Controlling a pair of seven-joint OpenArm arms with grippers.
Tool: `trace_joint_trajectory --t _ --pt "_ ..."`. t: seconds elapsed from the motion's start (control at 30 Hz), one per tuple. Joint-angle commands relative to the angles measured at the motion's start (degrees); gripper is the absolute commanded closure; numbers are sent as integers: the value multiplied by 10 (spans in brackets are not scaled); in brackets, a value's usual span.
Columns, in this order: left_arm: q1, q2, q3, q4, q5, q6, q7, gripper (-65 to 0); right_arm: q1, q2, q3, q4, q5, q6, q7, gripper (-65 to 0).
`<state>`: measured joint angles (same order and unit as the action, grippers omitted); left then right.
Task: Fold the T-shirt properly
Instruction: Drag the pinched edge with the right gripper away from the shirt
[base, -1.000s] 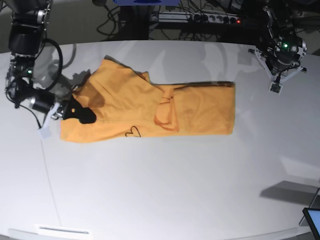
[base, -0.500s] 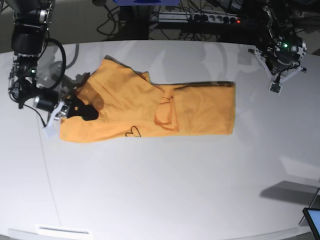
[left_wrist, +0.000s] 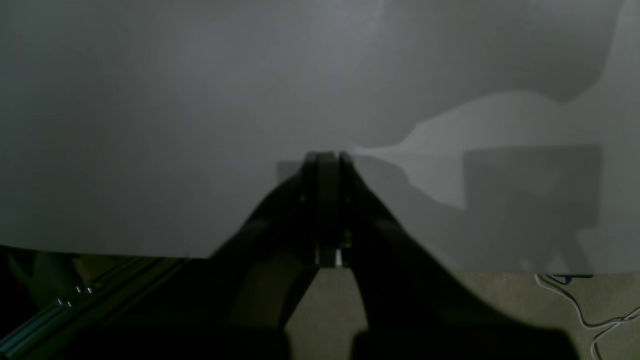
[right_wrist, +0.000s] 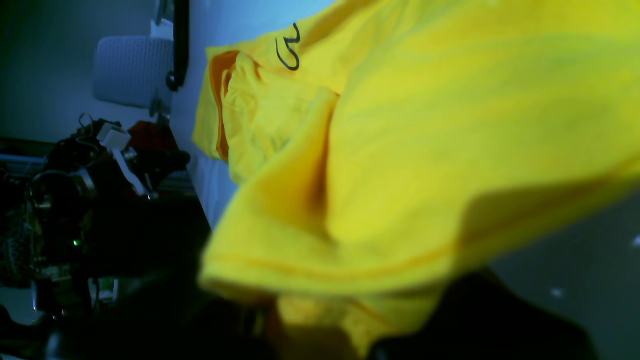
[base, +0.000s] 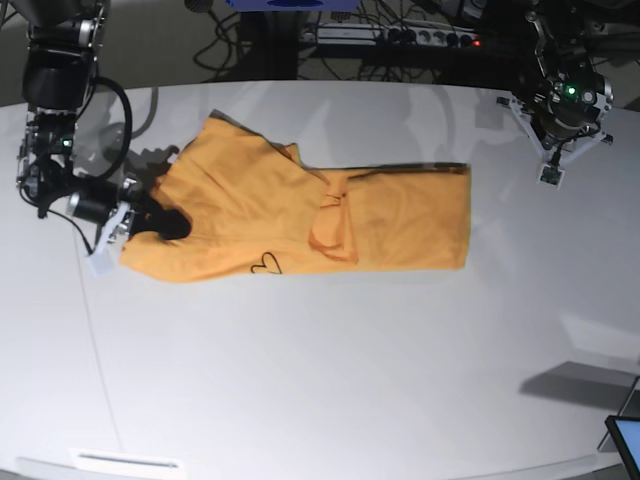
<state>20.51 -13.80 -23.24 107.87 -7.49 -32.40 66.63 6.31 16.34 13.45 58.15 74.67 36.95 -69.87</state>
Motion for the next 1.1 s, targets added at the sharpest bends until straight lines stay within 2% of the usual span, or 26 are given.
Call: trace_joint_trajectory --t 0.0,0.1,0.23,0.47,0.67,0.87,1.07 --pt "0 -8 -4 9 5 3 -4 0 -16 5 -7 -17 -59 -58 -24 0" --pt "0 -8 -4 10 5 3 -4 0 -16 15 -7 -16 -59 -125 -7 0" --pt "0 -8 -4 9 5 3 -4 0 -20 30 -7 14 -59 -171 27 0" --pt "0 -8 -4 8 5 3 -4 0 -19 45 -4 35 -59 -202 32 0" --pt "0 -8 -4 9 5 3 -4 0 -16 64 -4 35 -59 -202 33 0" --pt "0 -8 -4 9 5 3 -4 0 -15 99 -6 38 -59 -203 56 0" --pt "-1 -8 -4 8 5 3 -4 0 -15 117 -7 61 -59 -241 56 0"
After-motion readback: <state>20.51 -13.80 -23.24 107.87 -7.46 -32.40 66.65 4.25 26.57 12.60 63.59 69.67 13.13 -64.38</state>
